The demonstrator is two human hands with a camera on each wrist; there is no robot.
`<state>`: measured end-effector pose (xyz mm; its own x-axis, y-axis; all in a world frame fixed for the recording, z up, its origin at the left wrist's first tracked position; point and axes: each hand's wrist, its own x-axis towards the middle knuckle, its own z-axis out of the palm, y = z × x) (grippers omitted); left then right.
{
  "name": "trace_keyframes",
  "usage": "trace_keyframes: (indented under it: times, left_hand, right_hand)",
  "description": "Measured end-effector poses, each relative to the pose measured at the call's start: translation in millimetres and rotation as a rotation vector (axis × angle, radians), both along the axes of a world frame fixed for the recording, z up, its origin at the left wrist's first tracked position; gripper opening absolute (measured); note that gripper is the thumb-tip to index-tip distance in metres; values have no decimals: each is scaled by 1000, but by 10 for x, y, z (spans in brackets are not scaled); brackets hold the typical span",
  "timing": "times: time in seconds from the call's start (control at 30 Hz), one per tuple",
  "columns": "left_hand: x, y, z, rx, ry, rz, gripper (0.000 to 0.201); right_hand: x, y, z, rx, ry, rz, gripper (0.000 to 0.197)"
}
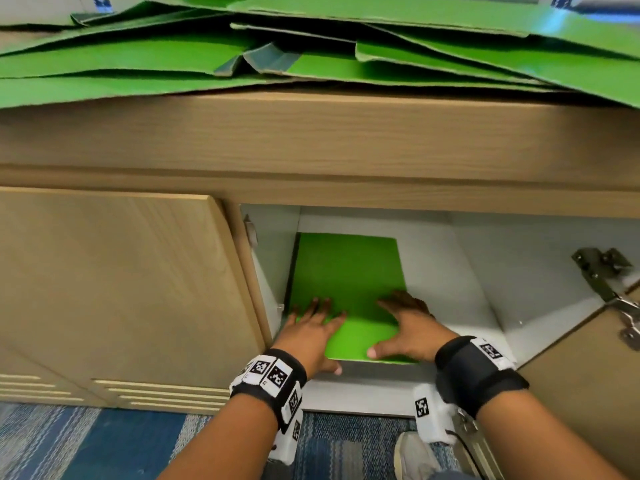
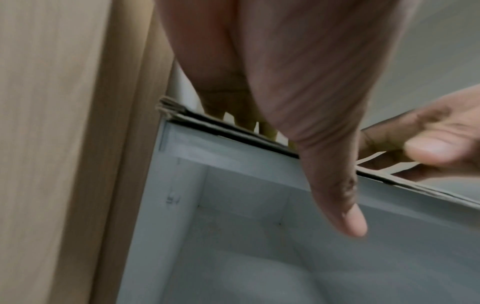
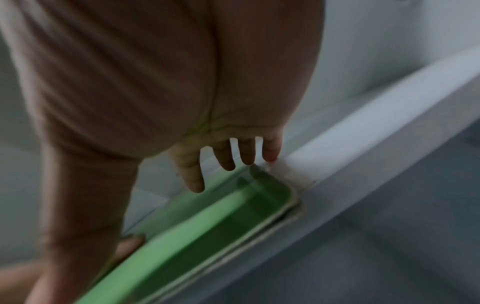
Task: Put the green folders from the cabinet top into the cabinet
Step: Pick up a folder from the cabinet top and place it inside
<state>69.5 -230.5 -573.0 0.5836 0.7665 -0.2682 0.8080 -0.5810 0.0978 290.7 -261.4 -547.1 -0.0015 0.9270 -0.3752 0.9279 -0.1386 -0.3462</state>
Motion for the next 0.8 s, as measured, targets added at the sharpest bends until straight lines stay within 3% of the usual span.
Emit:
trace_keyframes:
  times: [0.1,0.27,0.67,0.8]
  left_hand:
    - [-21,53,33,-31,-8,-24,105]
    - [-28,44,168,-21,-5,-61,79]
    - [-36,82,174,-72,-56,-50,78]
    - [-27,46,269,-70,-210,5,87]
  right_hand:
    - [-150,-59,-40,-33,-150,126,117]
    - [-247,-19,-75,56,-280,167,106]
    - [-238,16,-47,46,-262,168,106]
    - [-262,-17,89,118,-121,99,101]
